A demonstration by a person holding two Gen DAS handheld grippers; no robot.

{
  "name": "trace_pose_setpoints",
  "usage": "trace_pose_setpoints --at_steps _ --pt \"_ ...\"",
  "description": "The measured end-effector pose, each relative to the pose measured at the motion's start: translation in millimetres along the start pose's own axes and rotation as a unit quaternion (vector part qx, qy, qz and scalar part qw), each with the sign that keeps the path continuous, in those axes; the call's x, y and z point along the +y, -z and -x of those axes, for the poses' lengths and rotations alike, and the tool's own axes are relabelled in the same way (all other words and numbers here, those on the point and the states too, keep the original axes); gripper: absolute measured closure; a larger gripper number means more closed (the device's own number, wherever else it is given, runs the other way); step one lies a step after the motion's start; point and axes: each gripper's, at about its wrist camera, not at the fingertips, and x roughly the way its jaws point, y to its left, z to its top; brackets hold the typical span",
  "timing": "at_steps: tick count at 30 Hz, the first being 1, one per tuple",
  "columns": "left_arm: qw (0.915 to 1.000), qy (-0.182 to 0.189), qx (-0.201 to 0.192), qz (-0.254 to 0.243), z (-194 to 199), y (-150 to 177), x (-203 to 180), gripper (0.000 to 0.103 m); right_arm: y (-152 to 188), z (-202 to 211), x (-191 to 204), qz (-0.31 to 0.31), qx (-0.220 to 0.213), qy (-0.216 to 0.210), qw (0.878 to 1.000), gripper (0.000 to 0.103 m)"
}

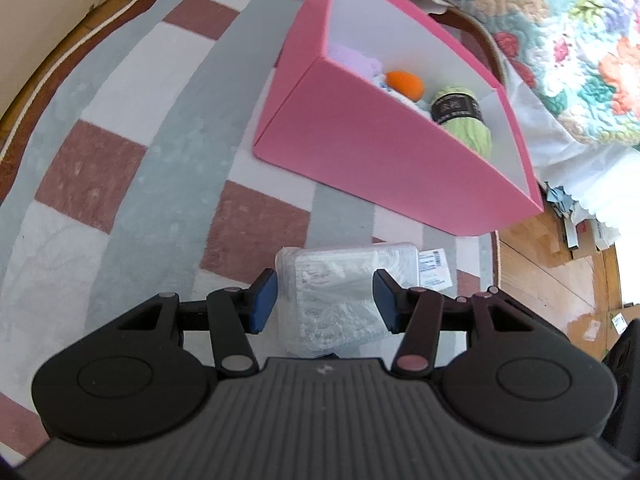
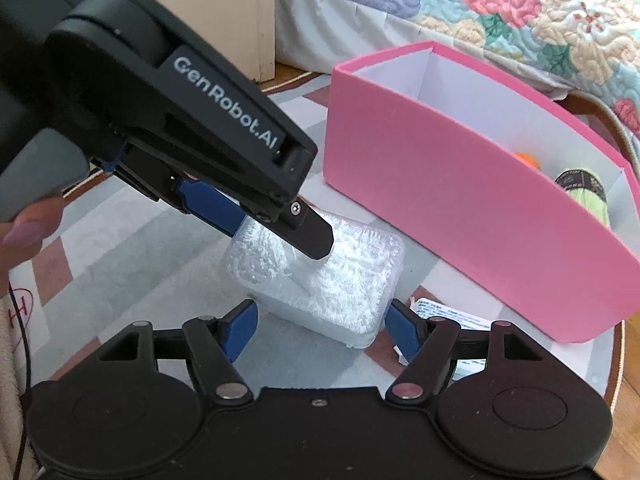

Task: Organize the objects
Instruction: 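Lift the floss-pick box with the left gripper toward the pink box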

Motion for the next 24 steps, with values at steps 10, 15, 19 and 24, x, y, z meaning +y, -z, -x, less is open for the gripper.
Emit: trace_pose_setpoints --at_steps 10,15,19,24 --pt "0.9991 0.007 -0.04 -0.01 15.2 16.2 -21.6 0.052 -7.2 1.7 -27.1 0.015 -0.012 0.01 1.0 0.025" --pt "0.9981 0.022 -0.055 -0.019 22.6 18.3 -29.0 0.052 -7.3 14.8 -30.6 0.024 -0.025 0.022 0.999 0.025" --pt "0.9967 0.035 -0.069 -0.025 30.8 21.4 -34.8 0.052 -9.4 27.7 -34.8 0.023 -0.034 0.021 0.999 0.025" --pt "0.9951 0.051 -0.082 -0.024 38.6 26.0 -40.7 0.052 -9.9 41.8 -36.3 0.041 -0.042 0.028 0.998 0.027"
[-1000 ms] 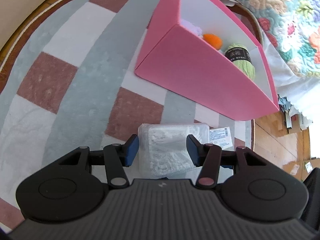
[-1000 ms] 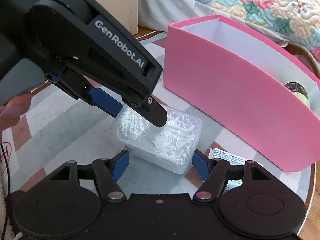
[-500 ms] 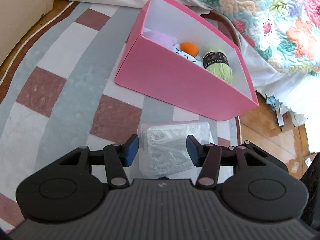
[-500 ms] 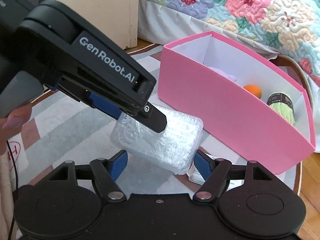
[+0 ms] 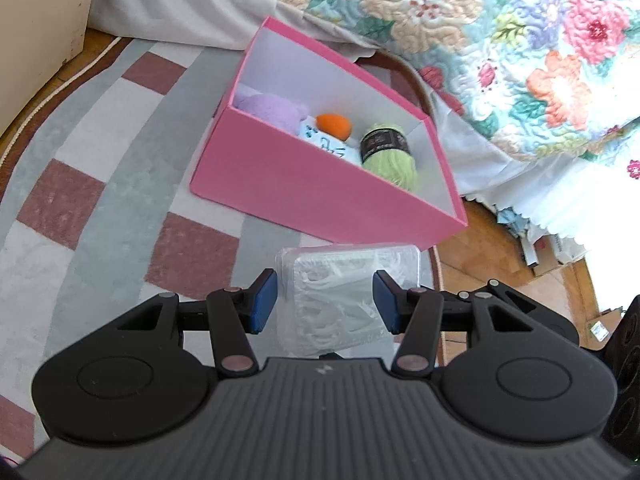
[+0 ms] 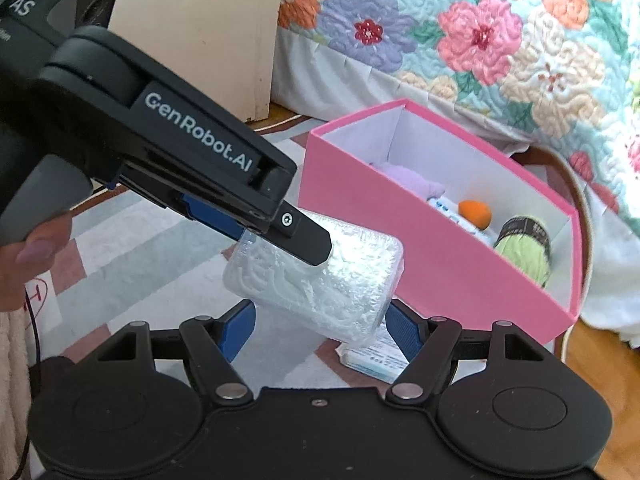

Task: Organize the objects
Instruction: 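Lift the floss-pick box with the left gripper toward the pink box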

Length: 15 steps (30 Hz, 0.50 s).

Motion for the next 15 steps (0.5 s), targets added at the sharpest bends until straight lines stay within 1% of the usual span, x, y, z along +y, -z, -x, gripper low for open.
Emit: trace_pose_setpoints --at_steps 4,7,15 --pt "0.9998 0.007 -0.006 -0.018 5.3 -2.0 -10.8 0.052 -1.2 10.4 -4.9 0.001 -0.008 0.003 1.0 0.027" --pt "0.999 0.0 -0.013 -0.042 8.2 -2.4 -24.0 0.051 -2.0 17.0 -8.5 0.003 -0.015 0.008 1.0 0.027" --pt "0.9986 0.0 -0.014 -0.051 7.9 -9.2 -44.0 0.051 -2.8 26.7 -19.5 -0.001 -0.022 0.018 1.0 0.027"
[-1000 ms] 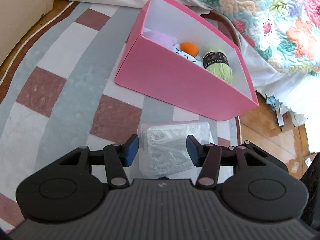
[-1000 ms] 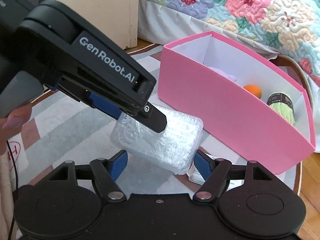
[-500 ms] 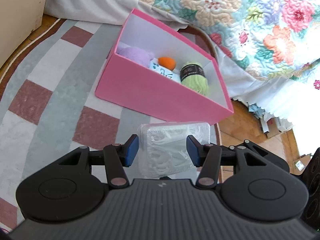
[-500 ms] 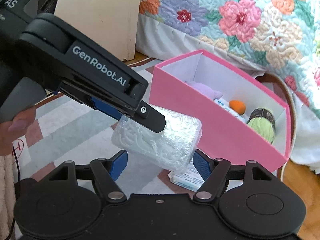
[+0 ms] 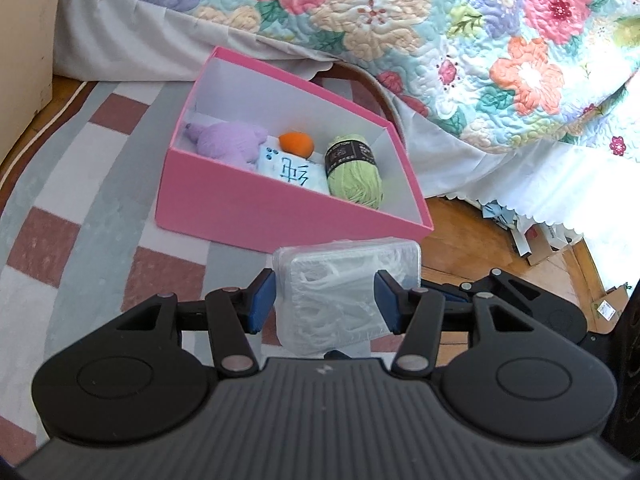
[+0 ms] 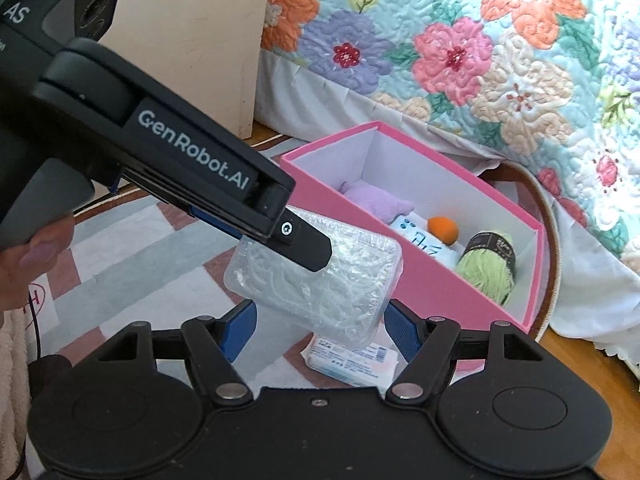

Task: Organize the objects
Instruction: 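Lift the floss-pick box with the left gripper toward the pink box, then lower the floss-pick box into the pink box beside the yarn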

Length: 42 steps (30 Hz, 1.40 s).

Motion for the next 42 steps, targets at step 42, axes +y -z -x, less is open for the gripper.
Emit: trace_pose_setpoints --at_steps 42 --pt "0.9979 -0.001 0.062 0.016 -109.0 -145.0 -4.4 0.051 -71.7 -66.0 -128.0 -0.048 0.04 -0.025 0.998 0.057"
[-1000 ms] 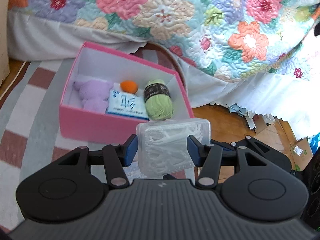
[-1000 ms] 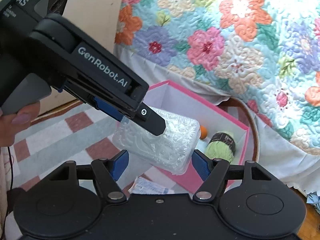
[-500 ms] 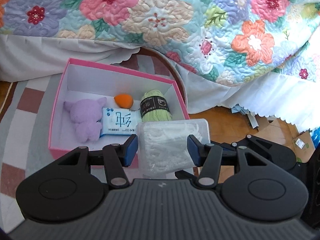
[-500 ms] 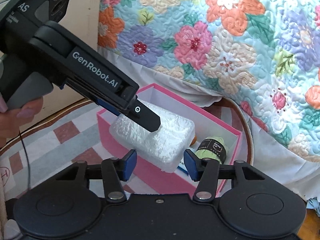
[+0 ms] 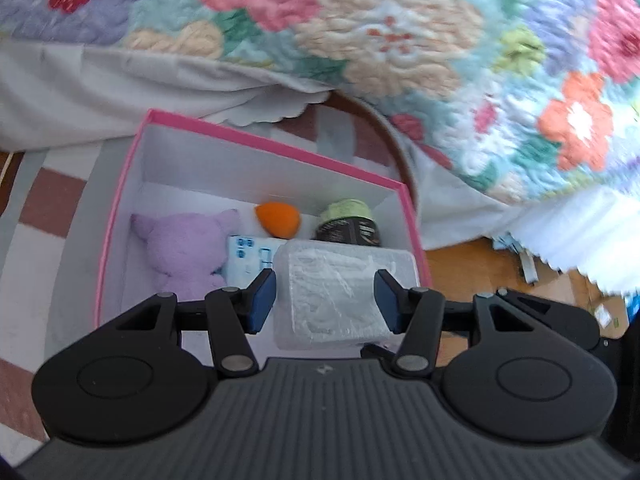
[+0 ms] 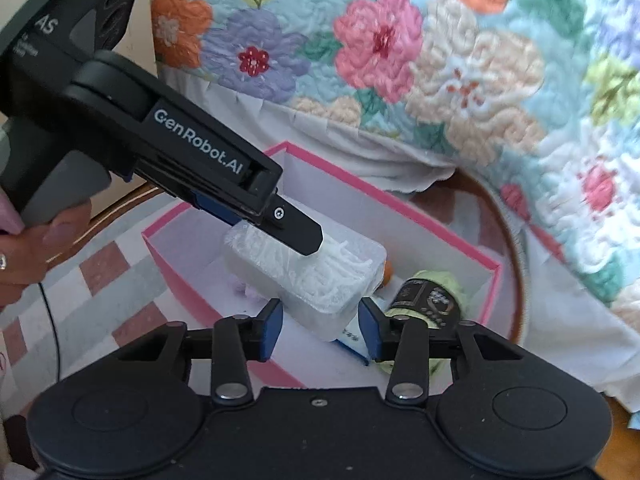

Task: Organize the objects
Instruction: 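Lower the floss-pick box into the pink box beside the yarn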

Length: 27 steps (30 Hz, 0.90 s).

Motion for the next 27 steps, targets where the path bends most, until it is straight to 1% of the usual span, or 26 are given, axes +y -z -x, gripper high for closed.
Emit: trace_pose_setpoints --at_steps 5,8,12,16,19,22,24,27 --pt "0.9998 -0.015 0.009 0.0 -24.1 -2.9 8.6 0.051 -2.0 -25.5 -12.0 -0.03 0.026 -0.022 0.999 0.058" --pt "0.9996 -0.026 0.004 -0.004 -39.5 -4.8 8.4 0.051 -2.4 -40.7 -18.7 -0.043 0.041 -0.022 0.998 0.058" --pt "0.9991 -0.042 -0.004 0.008 -57.0 -4.8 13.9 0.051 -2.3 -61.7 -28.9 -0.06 0.055 -0.028 0.996 0.058" --pt "0.9989 -0.042 0.004 0.018 -72.7 -5.9 18.9 0.051 1.1 -76.3 -34.0 -0.061 0.068 -0.024 0.995 0.059" --pt "0.9989 -0.041 0.012 0.02 -77.9 -1.9 20.5 0.053 3.4 -82.5 -39.8 -0.073 0.084 -0.029 0.993 0.059" --pt "0.9988 -0.047 0.004 0.01 -77.7 5.3 19.8 0.056 6.6 -88.3 -45.0 -0.087 0.096 -0.037 0.991 0.059" --pt "0.9987 -0.051 0.003 0.005 -79.8 6.5 19.7 0.056 8.7 -91.1 -44.4 -0.086 0.098 -0.034 0.991 0.059" --pt "0.9985 -0.054 0.003 0.005 -82.0 6.7 21.9 0.058 9.7 -96.0 -38.9 -0.059 0.101 -0.023 0.993 0.06"
